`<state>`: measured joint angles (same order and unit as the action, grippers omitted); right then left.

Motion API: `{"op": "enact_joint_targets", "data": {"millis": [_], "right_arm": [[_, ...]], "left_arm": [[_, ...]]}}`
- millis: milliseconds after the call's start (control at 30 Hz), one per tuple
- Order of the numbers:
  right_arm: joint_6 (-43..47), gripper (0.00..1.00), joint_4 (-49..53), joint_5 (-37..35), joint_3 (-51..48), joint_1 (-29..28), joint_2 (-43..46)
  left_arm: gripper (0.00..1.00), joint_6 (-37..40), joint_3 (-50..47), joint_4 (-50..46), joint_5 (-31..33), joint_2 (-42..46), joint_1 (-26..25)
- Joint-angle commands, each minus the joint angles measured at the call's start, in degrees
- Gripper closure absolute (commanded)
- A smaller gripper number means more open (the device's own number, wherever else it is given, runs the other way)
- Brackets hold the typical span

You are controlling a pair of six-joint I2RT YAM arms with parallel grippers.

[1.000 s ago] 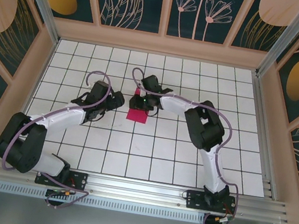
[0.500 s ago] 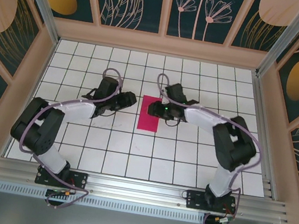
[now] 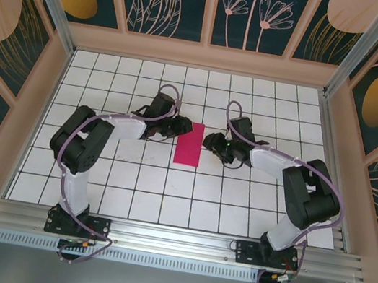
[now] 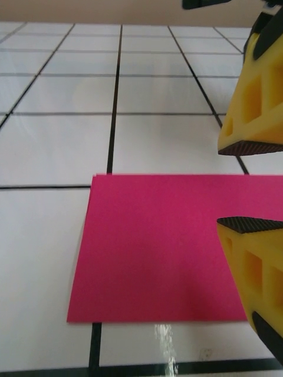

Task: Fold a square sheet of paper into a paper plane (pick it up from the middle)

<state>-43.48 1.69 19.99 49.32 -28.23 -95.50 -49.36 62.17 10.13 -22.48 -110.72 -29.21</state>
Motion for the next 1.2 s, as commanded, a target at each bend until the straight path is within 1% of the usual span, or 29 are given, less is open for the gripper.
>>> {"op": "enact_joint_targets", "data": {"millis": [0, 100, 333, 433, 767, 1167], "right_arm": [[-3.35, 0.44, -0.32, 1.02, -0.85, -0.89, 1.33], [-3.69, 0.44, 0.79, 1.4, -0.5, -1.68, 1.07], [-4.62, 0.45, 3.15, 2.87, 0.46, -2.8, -0.16], [-4.73, 0.45, 3.89, 3.38, 0.8, -4.54, -0.81], [-4.64, 0.47, 2.12, 7.25, 0.78, -5.34, -3.06], [-4.51, 0.55, -1.44, 11.18, 0.24, -5.76, -5.14]], "left_arm": [[0.64, 1.86, 1.94, -3.53, 0.35, -2.31, -0.05], [0.64, 2.02, 2.13, -4.05, 0.65, -3.78, -0.06], [0.65, 2.1, 1.01, -6.34, 4.68, -4.94, -0.04], [0.65, 1.69, 0.37, -6.88, 5.91, -5.34, -0.05], [0.66, 1.02, -0.32, -6.86, 6.22, -5.83, -0.06], [0.66, 0.9, -0.46, -6.8, 6.3, -5.83, -0.06]]}}
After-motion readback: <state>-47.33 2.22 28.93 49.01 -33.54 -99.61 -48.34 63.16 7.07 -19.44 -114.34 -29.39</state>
